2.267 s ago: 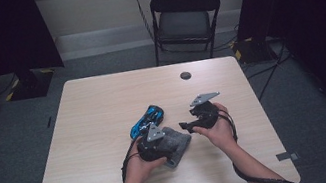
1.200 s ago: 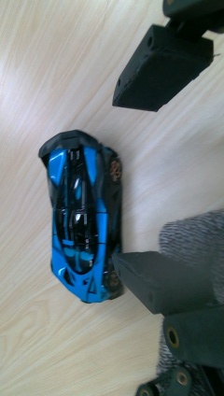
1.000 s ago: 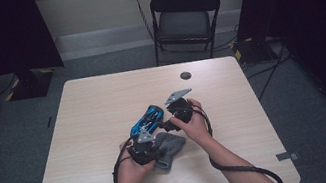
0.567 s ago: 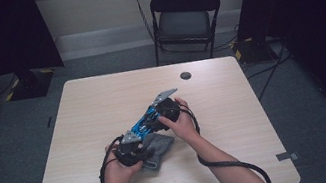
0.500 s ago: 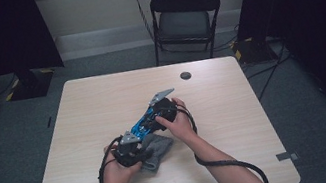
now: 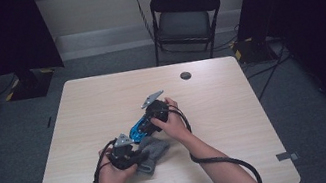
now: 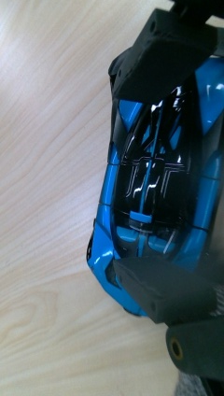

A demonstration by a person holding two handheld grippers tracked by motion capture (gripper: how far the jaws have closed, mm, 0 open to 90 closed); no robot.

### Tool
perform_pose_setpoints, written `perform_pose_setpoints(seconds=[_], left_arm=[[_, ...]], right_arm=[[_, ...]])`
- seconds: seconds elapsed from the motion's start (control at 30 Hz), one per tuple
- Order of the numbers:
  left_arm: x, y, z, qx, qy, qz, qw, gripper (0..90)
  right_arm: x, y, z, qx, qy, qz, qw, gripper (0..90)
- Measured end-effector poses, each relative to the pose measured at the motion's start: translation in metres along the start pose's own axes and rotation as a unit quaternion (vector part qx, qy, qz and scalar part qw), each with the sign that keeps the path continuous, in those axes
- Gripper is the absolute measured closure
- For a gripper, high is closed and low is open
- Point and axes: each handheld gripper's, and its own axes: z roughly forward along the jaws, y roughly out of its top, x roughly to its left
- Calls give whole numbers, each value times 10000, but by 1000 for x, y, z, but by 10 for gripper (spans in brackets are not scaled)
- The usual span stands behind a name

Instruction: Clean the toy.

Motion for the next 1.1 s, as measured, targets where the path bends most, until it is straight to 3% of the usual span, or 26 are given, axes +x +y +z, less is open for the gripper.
perform_pose_setpoints(seconds=[0.13, 0.3, 0.83, 1.03, 1.07, 1.1], left_arm=[[0, 1, -1, 34, -19, -15, 10000, 753], [1, 1, -6, -6, -36, -48, 10000, 753], [17, -1, -32, -315, 27, -415, 9986, 754], [34, -7, -53, -453, 357, -621, 9964, 754], [41, -9, -60, -563, 573, -723, 9941, 754], [45, -10, -63, -605, 649, -771, 9931, 754]], right_arm=[[2, -1, 4, -14, 6, -27, 10000, 102], [6, -3, 8, -58, -16, -229, 9997, 25], [4, -11, 10, -389, 13, -90, 9992, 13], [4, -10, 10, -377, 24, -102, 9992, 13], [4, -11, 10, -388, 21, -91, 9992, 13], [4, -10, 10, -389, 23, -84, 9992, 13]])
